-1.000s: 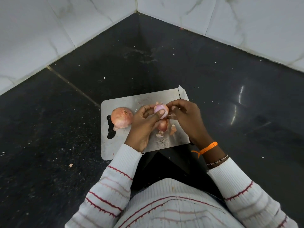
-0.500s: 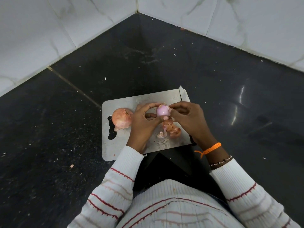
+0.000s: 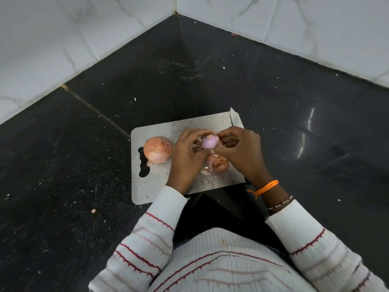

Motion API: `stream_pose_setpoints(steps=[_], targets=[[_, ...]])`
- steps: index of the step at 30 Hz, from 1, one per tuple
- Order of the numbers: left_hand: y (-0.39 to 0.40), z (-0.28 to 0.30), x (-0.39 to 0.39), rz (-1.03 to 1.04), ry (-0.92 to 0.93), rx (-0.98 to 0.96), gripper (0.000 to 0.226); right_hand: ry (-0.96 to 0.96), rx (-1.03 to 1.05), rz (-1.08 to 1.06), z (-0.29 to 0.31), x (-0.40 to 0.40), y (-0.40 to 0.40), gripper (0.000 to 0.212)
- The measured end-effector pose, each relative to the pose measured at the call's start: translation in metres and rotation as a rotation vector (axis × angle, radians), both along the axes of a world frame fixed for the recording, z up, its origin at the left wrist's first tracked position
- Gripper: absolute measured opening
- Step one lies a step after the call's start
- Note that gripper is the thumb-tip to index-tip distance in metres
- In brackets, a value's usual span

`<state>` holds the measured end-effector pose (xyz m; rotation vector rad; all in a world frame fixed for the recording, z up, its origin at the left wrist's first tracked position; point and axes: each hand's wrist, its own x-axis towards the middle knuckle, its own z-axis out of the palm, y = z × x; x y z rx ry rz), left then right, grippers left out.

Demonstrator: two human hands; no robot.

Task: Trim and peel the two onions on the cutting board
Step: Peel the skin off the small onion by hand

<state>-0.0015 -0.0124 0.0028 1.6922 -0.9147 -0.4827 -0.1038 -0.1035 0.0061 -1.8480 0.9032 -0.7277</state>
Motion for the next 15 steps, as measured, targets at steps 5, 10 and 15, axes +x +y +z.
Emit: stream_pose_setpoints(steps=[5, 10, 15], targets=[[0.0007, 0.0013, -0.0010, -0.056, -0.002, -0.031, 0.041, -0.043, -0.009, -0.053, -0.0005, -0.0032, -0.0062, 0.019], [0.0000, 0.0030, -0.0008, 0.001, 0.051, -0.013, 0.043, -0.087, 0.130, -0.047, 0.0013, -0.0036, -0.0056, 0.017], [0.0000, 0.0043, -0.0031, 0.003, 0.054, -0.005, 0.041, -0.101, 0.243, -0.061, -0.0012, 0.0003, 0.0005, 0.010]])
